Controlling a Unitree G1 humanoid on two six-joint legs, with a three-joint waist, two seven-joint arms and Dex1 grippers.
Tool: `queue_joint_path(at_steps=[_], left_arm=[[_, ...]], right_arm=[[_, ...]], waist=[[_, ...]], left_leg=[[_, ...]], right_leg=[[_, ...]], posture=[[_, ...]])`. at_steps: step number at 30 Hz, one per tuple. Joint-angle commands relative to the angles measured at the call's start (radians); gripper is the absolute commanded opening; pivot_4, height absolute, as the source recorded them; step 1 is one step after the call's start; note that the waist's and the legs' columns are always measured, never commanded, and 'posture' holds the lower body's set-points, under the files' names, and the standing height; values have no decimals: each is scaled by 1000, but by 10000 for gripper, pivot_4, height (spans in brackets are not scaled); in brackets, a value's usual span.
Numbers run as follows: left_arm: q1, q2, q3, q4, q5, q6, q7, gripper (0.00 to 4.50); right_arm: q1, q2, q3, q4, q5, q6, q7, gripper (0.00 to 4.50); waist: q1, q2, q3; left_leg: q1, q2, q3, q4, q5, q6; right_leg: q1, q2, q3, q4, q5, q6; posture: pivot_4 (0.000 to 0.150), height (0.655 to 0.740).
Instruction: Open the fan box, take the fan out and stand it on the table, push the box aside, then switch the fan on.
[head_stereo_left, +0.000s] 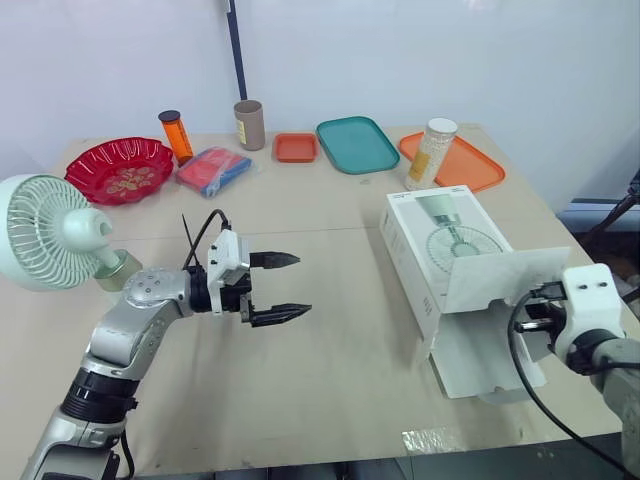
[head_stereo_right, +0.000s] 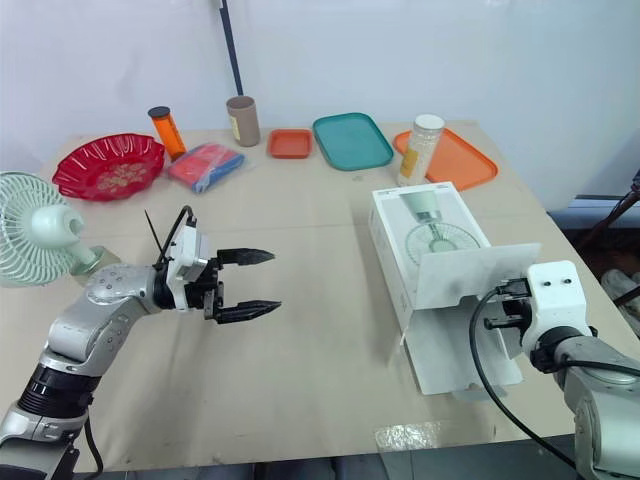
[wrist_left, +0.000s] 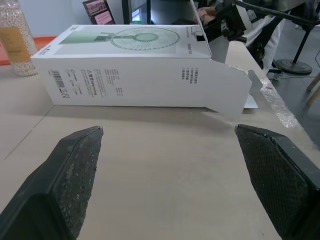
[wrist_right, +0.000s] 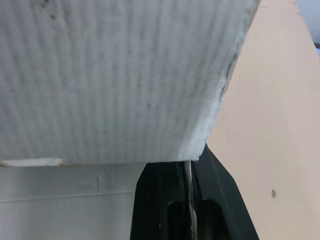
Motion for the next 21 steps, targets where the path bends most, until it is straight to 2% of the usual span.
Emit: queue_joint_path(at_steps=[1, 15, 21], left_arm=[[-28, -32, -22, 17, 18, -32, -3, 45000], [-25, -36, -22, 19, 30, -35, -7, 45000], [-7, -29, -14, -6, 27, -26, 14, 45000]], right_arm=[[15, -49, -93, 103, 9, -69, 48, 503], [-51, -161, -155, 489, 31, -227, 112, 503], [-54, -177, -134, 569, 26, -281, 114, 503]], waist=[[0, 0, 0], [0, 1, 0], [0, 2, -1]], left_leg=[[0, 0, 0, 0, 0, 0], [-1, -1, 1, 0, 0, 1], [-1, 0, 1, 0, 0, 1]], right_leg=[[0, 0, 0, 0, 0, 0], [1, 0, 1, 0, 0, 1], [1, 0, 2, 0, 0, 1]], posture=[[1500, 7255], [1500, 7255], [1500, 7255]])
